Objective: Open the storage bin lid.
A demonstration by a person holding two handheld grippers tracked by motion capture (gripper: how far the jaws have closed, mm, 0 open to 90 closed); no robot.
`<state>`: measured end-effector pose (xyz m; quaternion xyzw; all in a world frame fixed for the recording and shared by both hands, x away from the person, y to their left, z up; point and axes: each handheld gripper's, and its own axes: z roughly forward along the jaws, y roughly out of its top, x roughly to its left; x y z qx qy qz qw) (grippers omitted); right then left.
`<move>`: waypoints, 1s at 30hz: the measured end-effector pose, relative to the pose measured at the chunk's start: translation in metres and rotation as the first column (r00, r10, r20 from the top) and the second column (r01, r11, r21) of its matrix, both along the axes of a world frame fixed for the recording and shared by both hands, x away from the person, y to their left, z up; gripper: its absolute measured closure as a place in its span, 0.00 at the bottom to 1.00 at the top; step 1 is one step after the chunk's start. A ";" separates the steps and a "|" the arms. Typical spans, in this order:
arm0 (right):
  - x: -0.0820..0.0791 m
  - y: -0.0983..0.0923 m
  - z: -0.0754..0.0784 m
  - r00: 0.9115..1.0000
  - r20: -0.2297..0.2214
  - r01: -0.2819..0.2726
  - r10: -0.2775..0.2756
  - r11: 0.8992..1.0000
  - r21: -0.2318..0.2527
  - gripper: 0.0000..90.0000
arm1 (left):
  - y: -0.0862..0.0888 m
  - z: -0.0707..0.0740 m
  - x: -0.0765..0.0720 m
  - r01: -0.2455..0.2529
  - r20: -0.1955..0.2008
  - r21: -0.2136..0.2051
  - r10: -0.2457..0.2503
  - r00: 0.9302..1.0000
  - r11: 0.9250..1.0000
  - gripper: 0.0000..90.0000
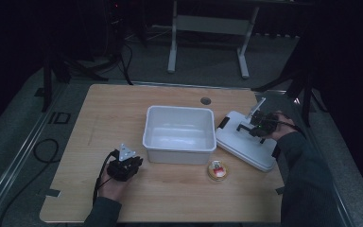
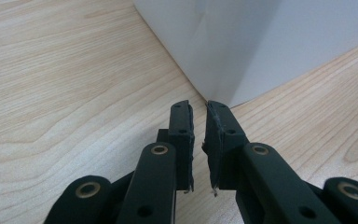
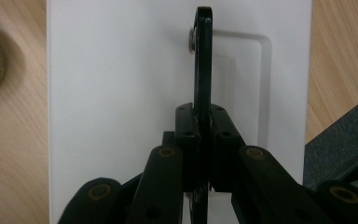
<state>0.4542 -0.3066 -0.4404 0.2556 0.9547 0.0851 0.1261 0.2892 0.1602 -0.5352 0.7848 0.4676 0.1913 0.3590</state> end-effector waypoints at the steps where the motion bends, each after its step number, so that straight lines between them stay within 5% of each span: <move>1: 0.000 0.000 -0.002 1.000 -0.002 0.001 -0.001 1.000 0.000 0.94 | 0.000 0.000 0.000 -0.001 0.000 -0.001 0.001 1.000 1.000 0.90; 17: -0.003 0.011 -0.023 0.999 -0.032 -0.018 0.017 1.000 -0.021 0.92 | 0.000 0.000 0.000 -0.003 -0.001 -0.002 0.003 1.000 1.000 0.90; 23: -0.006 0.012 -0.018 0.999 -0.040 -0.035 0.037 0.999 0.031 0.87 | 0.000 0.000 0.000 -0.003 0.000 -0.003 0.003 1.000 1.000 0.89; 30: -0.012 0.018 -0.014 0.996 -0.056 -0.066 0.068 0.997 0.037 0.86 | 0.000 0.000 0.000 0.000 0.000 -0.002 0.000 1.000 1.000 0.89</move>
